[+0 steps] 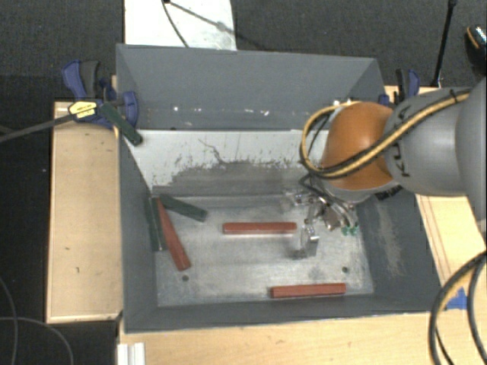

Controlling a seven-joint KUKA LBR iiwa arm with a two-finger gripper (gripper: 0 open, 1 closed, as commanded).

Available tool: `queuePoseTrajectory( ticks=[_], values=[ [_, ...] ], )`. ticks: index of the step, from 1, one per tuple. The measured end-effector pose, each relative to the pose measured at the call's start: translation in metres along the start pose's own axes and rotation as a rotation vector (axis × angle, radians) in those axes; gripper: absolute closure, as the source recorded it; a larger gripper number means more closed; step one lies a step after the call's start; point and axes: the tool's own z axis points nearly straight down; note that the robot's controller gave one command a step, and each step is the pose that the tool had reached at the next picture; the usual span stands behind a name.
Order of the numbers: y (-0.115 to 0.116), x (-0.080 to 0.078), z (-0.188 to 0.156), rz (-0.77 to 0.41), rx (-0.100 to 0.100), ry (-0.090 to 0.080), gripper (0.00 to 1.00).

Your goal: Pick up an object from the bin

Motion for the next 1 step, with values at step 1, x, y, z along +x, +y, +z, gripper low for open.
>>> queuePoseTrajectory(
  ticks=[1],
  values=[
    [-0.0010, -0.0016, -0.0043, 0.001, 0.002, -0.006, 1.00]
  ],
)
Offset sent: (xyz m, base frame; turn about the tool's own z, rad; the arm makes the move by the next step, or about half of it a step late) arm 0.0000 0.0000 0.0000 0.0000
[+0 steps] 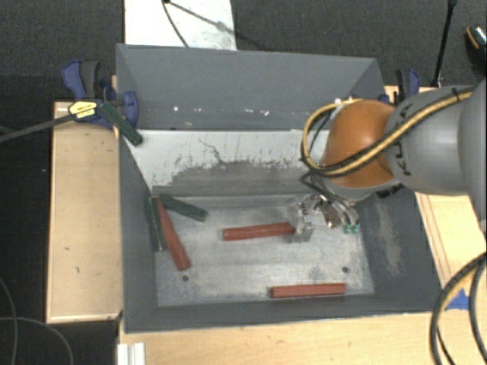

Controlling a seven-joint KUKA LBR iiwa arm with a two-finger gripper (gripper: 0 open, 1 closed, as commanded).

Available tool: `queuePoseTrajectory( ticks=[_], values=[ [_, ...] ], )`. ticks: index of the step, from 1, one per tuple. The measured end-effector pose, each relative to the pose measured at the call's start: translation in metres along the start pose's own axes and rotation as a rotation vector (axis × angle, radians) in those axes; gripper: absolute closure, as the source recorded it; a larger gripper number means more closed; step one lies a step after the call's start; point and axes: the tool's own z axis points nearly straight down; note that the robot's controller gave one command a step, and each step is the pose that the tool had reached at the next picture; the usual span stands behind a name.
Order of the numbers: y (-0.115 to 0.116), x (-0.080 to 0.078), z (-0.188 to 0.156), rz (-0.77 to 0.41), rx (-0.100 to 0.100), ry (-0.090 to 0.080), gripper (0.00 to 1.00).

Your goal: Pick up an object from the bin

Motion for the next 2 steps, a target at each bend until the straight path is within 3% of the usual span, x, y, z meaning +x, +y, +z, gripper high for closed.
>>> queuePoseTrajectory(
  ticks=[1, 2],
  values=[
    [0.013, 0.005, -0.091, 0.040, 0.001, -0.008, 1.00],
    [0.023, -0.012, -0.148, 0.037, 0.001, -0.008, 1.00]
  ],
)
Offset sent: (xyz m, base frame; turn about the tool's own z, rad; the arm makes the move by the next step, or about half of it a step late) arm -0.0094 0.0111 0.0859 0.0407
